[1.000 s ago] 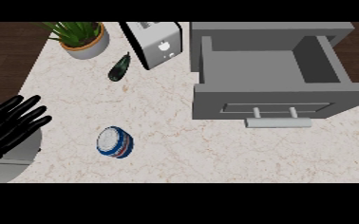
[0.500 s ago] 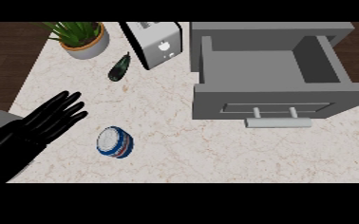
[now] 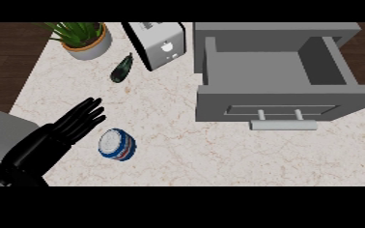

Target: Pick up the can, place it into the drawer and close the drawer

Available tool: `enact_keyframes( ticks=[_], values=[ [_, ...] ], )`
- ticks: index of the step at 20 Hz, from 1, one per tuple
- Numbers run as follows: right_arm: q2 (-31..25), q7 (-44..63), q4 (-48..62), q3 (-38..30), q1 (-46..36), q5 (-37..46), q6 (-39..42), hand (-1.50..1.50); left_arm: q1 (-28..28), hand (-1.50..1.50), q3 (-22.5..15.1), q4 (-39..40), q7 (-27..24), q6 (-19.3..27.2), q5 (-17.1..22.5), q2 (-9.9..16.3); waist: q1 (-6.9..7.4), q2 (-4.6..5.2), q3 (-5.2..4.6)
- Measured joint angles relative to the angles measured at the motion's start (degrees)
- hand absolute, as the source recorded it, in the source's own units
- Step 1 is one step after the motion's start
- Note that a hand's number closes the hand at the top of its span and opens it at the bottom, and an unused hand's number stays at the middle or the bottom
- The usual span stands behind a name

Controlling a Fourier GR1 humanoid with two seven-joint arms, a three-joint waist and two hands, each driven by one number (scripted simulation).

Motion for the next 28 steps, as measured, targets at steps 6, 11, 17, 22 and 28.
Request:
enact_keyframes(
  ticks=[6,11,17,22,28],
  values=[
    [1.06,0.57,-0.31,-1.86,0.16,-0.99,1.90,-1.50,-1.04,-1.50,0.75,8.80,-8.13,-2.61,-9.06,-2.47,-0.08,0.02,0.01],
    [2.07,0.84,0.12,-2.56,-0.35,-0.60,3.08,-1.50,-3.17,-1.50,2.70,16.28,-15.56,-3.06,-14.90,-3.15,-0.07,0.04,0.01],
    [2.50,0.43,0.74,-4.47,-0.35,-0.70,5.20,-1.50,-5.84,-1.50,3.60,27.85,-25.95,-3.67,-22.76,-3.10,-0.19,0.06,0.00],
    [2.02,1.29,1.01,-6.36,-0.94,-2.34,6.25,-1.50,-8.50,-1.50,4.75,36.22,-31.58,-4.70,-26.11,-1.23,-0.17,0.05,-0.01],
    [2.65,3.49,-0.94,-7.10,-1.31,-3.19,6.64,-1.50,-10.53,-1.50,3.93,46.01,-39.48,-4.00,-31.36,-1.65,-0.20,0.06,-0.01]
  ],
)
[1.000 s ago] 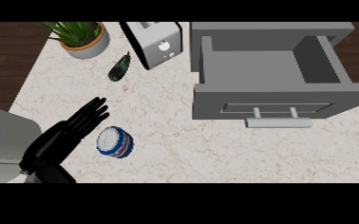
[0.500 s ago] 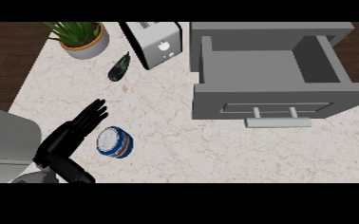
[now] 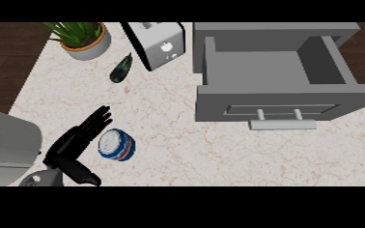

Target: Pick up the can, place it into the drawer and close the drawer

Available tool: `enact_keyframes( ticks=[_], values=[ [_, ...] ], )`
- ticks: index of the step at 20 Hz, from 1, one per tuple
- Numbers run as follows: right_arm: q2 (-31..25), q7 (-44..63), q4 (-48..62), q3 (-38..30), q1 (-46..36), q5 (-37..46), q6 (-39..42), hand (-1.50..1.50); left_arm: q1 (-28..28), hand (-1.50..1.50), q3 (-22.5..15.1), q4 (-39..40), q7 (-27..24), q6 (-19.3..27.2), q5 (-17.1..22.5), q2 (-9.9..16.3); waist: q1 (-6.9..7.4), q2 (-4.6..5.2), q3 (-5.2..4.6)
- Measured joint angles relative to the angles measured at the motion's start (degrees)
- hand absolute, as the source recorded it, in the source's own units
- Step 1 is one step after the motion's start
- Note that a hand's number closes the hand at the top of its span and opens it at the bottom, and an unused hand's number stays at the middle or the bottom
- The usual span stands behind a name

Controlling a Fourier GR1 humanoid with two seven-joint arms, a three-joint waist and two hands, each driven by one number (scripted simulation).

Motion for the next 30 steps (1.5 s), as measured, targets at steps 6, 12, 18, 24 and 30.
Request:
enact_keyframes(
  ticks=[6,12,18,24,30],
  values=[
    [0.38,0.71,-0.01,-2.28,0.66,-1.90,2.07,-1.50,-3.83,-1.50,-0.32,9.77,-5.31,-0.16,-2.74,0.19,-0.08,0.00,-0.01],
    [2.25,2.48,-2.17,-1.80,0.38,-1.38,1.82,-1.50,-6.53,-1.50,-1.22,16.19,-8.20,1.61,-4.57,-1.48,-0.05,0.00,-0.01],
    [1.69,3.24,-1.48,-3.42,-0.28,-2.43,2.59,-1.50,-9.15,1.50,-0.25,20.07,-7.36,1.27,-2.82,-2.76,-0.02,-0.01,0.01],
    [2.76,3.73,-2.44,-3.05,0.64,-3.25,3.39,-1.50,-11.06,1.50,-1.02,21.39,-4.42,-2.13,-1.09,-4.30,-0.02,-0.05,0.01],
    [2.87,2.80,-2.07,-4.13,2.62,-4.74,4.19,-1.50,-10.67,1.50,-2.03,15.74,-1.14,-5.56,2.07,-5.79,0.15,-0.16,0.03]
  ],
)
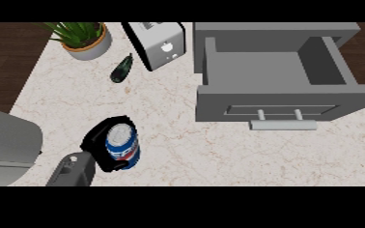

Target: Pick up the can, place it into the drawer and close the drawer

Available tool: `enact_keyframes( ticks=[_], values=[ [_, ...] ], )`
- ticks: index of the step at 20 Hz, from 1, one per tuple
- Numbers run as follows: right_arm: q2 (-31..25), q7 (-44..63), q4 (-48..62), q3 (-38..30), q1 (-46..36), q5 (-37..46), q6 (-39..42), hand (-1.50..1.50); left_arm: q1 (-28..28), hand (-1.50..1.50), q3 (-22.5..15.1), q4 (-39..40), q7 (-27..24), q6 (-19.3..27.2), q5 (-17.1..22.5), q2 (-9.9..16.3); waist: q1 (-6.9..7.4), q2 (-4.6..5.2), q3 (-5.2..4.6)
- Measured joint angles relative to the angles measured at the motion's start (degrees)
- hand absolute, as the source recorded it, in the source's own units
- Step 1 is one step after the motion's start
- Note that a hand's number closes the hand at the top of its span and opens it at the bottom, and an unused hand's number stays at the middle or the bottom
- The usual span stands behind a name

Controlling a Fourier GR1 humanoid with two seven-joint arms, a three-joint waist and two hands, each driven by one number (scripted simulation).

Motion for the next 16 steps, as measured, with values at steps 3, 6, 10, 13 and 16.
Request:
enact_keyframes(
  ticks=[3,6,10,13,16],
  values=[
    [0.22,0.97,-0.59,0.38,-0.83,0.40,-1.33,-1.50,0.84,1.50,-0.73,-4.58,2.14,-1.19,2.01,-1.33,0.26,-0.02,0.01],
    [0.42,0.70,-1.99,1.98,0.46,0.82,-2.35,-1.50,0.97,1.50,0.82,-8.43,4.52,0.02,5.19,-2.30,0.30,-0.07,0.03],
    [0.35,0.60,-1.94,1.40,0.99,0.19,-2.35,-1.50,0.23,1.50,6.83,-10.92,3.85,12.42,7.78,-5.04,0.65,-0.19,0.07],
    [0.31,0.89,-2.56,1.43,0.62,-0.02,-2.82,-1.50,-0.40,1.50,8.45,-12.99,3.21,21.90,9.88,-6.34,0.53,-0.16,0.05],
    [0.47,0.94,-3.09,2.19,0.62,0.14,-3.70,-1.50,-1.35,1.50,6.84,-17.60,4.21,29.71,11.55,-6.99,0.38,-0.16,0.04]
  ],
)
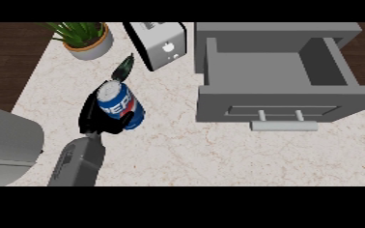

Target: Pick up the can, place it into the drawer and close the drawer

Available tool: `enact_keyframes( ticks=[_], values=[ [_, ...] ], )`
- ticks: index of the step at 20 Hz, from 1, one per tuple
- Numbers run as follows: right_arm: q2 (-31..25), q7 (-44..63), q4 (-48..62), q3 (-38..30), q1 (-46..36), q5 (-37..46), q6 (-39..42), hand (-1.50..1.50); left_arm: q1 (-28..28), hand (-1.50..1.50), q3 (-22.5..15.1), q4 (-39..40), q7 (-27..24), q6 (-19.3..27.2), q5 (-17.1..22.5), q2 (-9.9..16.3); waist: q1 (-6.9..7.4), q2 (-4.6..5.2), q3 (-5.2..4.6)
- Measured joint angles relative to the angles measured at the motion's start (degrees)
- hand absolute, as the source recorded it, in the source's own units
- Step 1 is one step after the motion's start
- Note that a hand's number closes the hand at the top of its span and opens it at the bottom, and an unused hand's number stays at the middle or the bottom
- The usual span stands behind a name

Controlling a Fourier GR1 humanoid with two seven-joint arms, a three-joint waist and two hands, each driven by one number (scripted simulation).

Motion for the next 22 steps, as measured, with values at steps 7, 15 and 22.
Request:
enact_keyframes(
  ticks=[7,15,22],
  values=[
    [0.10,-0.05,-1.03,1.01,1.25,-0.19,-0.54,-1.50,-2.42,1.50,-7.48,-12.98,7.96,14.65,1.10,-0.43,-0.28,0.03,0.00],
    [-0.34,-0.91,-0.70,1.56,1.62,-0.28,-1.40,-1.50,-7.86,1.50,-13.59,-21.94,17.59,25.59,-0.57,-0.53,-0.47,0.14,-0.02],
    [-0.64,0.95,-0.99,1.34,-0.05,-0.34,-1.64,-1.50,-16.61,1.50,-14.22,-20.83,22.73,30.75,-2.42,-0.54,-0.59,0.25,-0.04]
  ],
)
